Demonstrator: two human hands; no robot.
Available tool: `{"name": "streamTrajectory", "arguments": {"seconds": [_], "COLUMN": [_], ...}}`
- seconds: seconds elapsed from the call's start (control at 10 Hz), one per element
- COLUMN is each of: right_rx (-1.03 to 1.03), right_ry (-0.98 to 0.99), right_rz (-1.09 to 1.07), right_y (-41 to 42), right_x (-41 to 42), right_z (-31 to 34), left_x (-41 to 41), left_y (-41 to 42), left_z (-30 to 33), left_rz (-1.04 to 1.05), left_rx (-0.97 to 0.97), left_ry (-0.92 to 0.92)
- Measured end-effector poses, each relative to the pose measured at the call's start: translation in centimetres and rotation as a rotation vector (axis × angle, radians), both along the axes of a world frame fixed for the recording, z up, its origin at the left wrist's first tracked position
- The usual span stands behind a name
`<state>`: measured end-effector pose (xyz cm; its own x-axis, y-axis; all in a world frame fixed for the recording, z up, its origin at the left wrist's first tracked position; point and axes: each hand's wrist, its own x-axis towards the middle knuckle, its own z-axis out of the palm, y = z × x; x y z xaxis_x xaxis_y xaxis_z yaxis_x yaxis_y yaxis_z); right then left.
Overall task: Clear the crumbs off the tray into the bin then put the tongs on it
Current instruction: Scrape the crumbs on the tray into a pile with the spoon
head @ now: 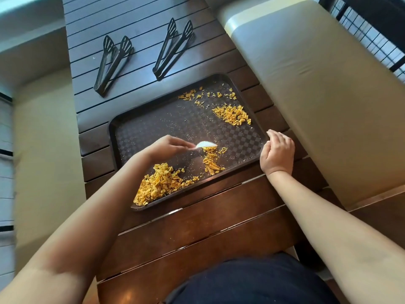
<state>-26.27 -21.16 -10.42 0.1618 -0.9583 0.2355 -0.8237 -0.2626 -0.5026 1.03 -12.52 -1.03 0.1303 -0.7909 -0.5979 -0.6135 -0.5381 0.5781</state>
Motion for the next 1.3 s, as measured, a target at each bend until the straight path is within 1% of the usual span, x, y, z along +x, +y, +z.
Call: {"name": "streamTrajectory", "arguments": {"seconds": [0.1,0.2,0.3,0.4,0.5,0.6,0.7,0.8,1.0,1.1,1.2,1.3], "right_rx": [-0.002,0.0,-0.004,-0.01,-0.01,-0.004,-0.01,-0.006,-0.006,-0.001,0.006,0.009], "right_ry": [0.003,0.002,-0.002,-0.008,-0.002,-0.003,-0.002,-0.004,-0.002,0.002,0.01,0.006], "right_rz": [-0.001,-0.001,-0.001,0.004,0.0,0.007,0.006,0.002,0.0,0.004,0.008,0.009], "right_y": [0.0,0.0,0.0,0.0,0.0,0.0,0.0,0.0,0.0,0.0,0.0,0.0], "right_x": [0.0,-0.1,-0.1,0.0,0.0,0.0,0.1,0.0,0.0,0.0,0.0,-0.1], "right_z": [0.0,0.0,0.0,-0.1,-0.1,0.0,0.0,0.0,0.1,0.0,-0.1,-0.1], "left_x": [0.2,-0.7,-0.8,0.2,0.3,-0.6,-1.4,-2.5,-1.3,-1.2,-2.1,-3.3], "left_y": [0.1,0.5,0.9,1.4,1.2,0.2,-0.2,0.1,1.0,0.7,-0.5,-0.5], "left_z": [-0.8,-1.3,-0.8,-0.1,0.0,-0.5,-1.2,-1.1,-0.5,-0.5,-0.9,-1.3], "left_rz": [0.144,0.153,0.031,-0.153,-0.13,0.087,0.155,0.112,-0.128,-0.014,0.133,0.058], "left_rx": [-0.063,-0.003,0.068,0.171,0.149,-0.034,-0.071,0.0,0.157,0.083,-0.061,-0.013], "left_ry": [-0.004,0.037,0.029,-0.022,0.009,0.021,0.02,0.083,0.048,0.104,0.049,0.016]}}
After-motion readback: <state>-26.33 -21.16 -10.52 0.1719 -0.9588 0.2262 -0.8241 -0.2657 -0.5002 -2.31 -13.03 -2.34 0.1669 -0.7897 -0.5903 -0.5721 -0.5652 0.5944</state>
